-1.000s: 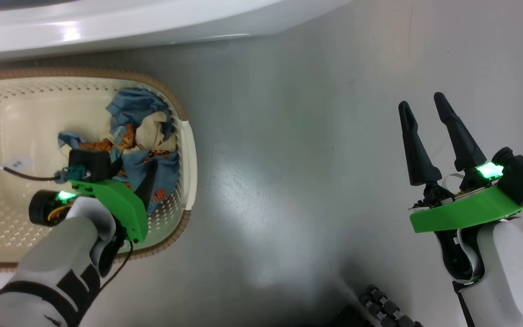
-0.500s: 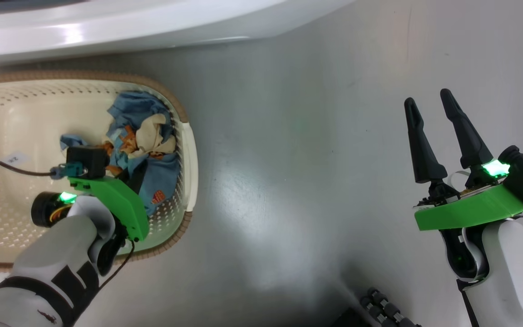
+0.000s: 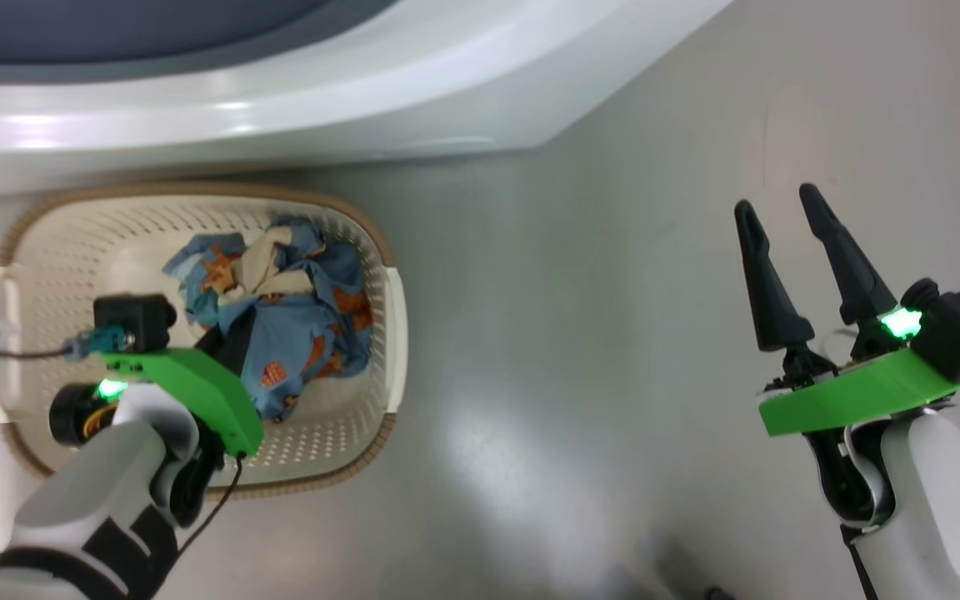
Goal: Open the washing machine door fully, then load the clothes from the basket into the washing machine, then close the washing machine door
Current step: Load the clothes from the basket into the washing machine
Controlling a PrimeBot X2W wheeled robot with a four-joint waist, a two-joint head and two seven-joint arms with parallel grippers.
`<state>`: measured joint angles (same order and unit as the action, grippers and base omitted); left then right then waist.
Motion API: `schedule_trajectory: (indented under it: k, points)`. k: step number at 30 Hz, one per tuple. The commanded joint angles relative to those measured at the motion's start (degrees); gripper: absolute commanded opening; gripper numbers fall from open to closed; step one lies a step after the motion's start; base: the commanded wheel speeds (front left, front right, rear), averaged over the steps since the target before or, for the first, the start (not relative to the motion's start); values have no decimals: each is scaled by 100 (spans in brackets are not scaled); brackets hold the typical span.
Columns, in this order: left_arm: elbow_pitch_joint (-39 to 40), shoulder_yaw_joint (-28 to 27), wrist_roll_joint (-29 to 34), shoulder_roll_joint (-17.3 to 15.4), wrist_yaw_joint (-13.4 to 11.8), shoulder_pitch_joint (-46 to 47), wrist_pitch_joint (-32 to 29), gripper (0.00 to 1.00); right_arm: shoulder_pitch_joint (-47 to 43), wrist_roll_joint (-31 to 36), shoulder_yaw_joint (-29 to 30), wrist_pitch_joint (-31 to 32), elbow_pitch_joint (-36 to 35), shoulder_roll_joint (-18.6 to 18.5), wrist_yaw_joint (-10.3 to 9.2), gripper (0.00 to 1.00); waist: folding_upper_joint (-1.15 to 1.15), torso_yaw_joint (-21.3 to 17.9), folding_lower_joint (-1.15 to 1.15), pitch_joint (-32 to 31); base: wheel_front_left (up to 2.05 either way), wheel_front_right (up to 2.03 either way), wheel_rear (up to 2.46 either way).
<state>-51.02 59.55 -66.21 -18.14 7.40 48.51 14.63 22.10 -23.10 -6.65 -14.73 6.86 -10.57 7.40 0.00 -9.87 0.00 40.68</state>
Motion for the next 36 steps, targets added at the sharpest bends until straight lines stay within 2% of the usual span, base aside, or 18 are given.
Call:
schedule_trajectory:
  k: [1, 14, 15, 25, 36]
  points:
    - [115, -367, 223, -166, 9, -274, 36, 0, -321, 22, -125, -27, -54, -74, 9, 100, 0, 312, 0, -561, 0, 0, 0]
    - [963, -2229, 1839, 57, 9, -1379, 37, 0, -830, -48, -163, -27, 184, -258, 9, 100, 0, 718, 0, -1703, 0, 0, 0]
    - [963, -2229, 1839, 57, 9, -1379, 37, 0, -830, -48, -163, -27, 184, -258, 9, 100, 0, 718, 0, -1703, 0, 0, 0]
    - [1865, -3479, 3024, 95, 9, -2342, 37, 0, -1270, -102, -115, -27, 272, -326, 9, 100, 0, 777, 0, -2446, 0, 0, 0]
    - [3093, -4606, 4065, 241, 9, -3530, 37, 0, -1849, -137, 76, -27, 280, -324, 9, 100, 0, 806, 0, -3108, 0, 0, 0]
